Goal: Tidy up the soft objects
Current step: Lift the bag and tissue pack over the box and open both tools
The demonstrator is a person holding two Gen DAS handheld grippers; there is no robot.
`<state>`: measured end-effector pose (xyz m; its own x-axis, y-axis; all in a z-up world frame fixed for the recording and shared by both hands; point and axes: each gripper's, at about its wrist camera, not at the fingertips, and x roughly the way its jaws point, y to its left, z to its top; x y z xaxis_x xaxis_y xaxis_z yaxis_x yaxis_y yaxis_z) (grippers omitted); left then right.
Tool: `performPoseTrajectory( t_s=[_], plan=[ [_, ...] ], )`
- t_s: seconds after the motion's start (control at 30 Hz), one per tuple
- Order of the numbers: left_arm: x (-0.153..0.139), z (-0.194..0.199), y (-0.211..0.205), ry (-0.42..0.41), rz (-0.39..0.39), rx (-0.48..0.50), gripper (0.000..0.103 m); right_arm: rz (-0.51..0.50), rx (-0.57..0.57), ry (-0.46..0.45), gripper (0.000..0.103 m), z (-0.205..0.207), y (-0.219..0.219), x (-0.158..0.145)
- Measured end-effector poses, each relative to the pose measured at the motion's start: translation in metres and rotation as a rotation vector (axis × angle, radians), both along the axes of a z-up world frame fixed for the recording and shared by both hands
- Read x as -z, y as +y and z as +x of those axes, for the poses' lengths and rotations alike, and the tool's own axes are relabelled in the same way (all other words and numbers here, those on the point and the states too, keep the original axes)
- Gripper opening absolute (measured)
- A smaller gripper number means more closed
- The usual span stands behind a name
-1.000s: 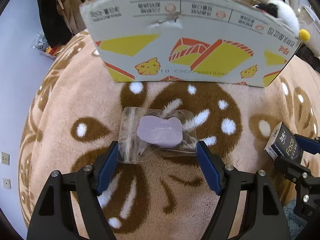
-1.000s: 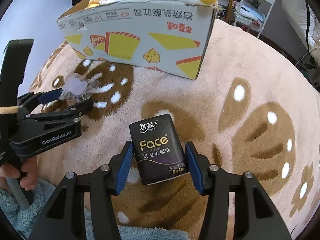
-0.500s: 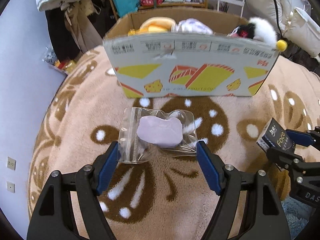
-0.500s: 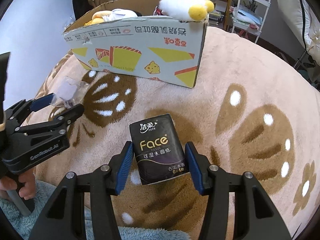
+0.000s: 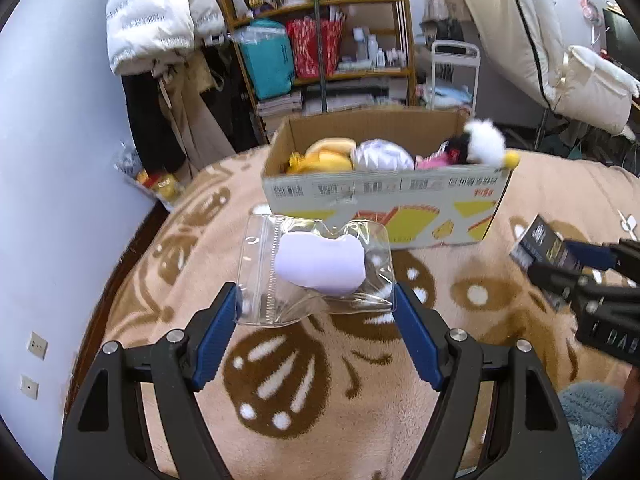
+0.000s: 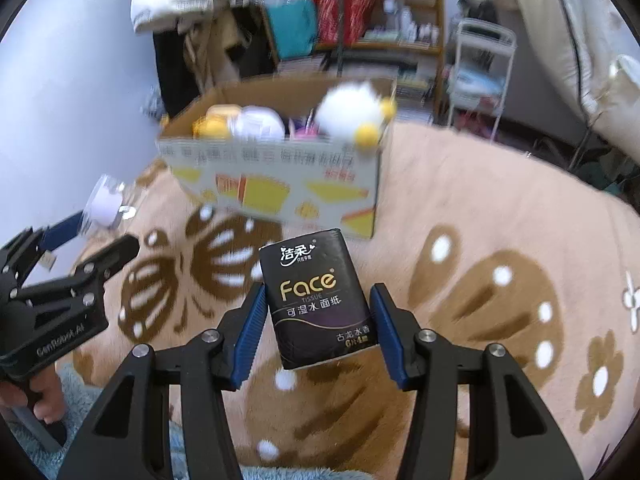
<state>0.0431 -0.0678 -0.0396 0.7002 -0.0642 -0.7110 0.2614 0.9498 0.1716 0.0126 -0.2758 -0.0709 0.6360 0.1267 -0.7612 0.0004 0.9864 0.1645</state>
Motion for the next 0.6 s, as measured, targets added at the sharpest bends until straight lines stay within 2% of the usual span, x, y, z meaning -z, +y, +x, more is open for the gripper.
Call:
performPoseTrajectory(
  t_s=[0.17, 0.6],
  plan=[
    [-0.02, -0.012, -0.001, -0.102, -0.009, 0.011, 0.076, -0.005, 0.042, -0.138, 0.055, -0.008, -0.008, -0.03],
    [-0.077, -0.013, -0.004, -0.282, -0.103, 0.036, 0.076, -0.061, 0.052, -0.321, 0.056, 0.011, -0.014, -0.088]
  ],
)
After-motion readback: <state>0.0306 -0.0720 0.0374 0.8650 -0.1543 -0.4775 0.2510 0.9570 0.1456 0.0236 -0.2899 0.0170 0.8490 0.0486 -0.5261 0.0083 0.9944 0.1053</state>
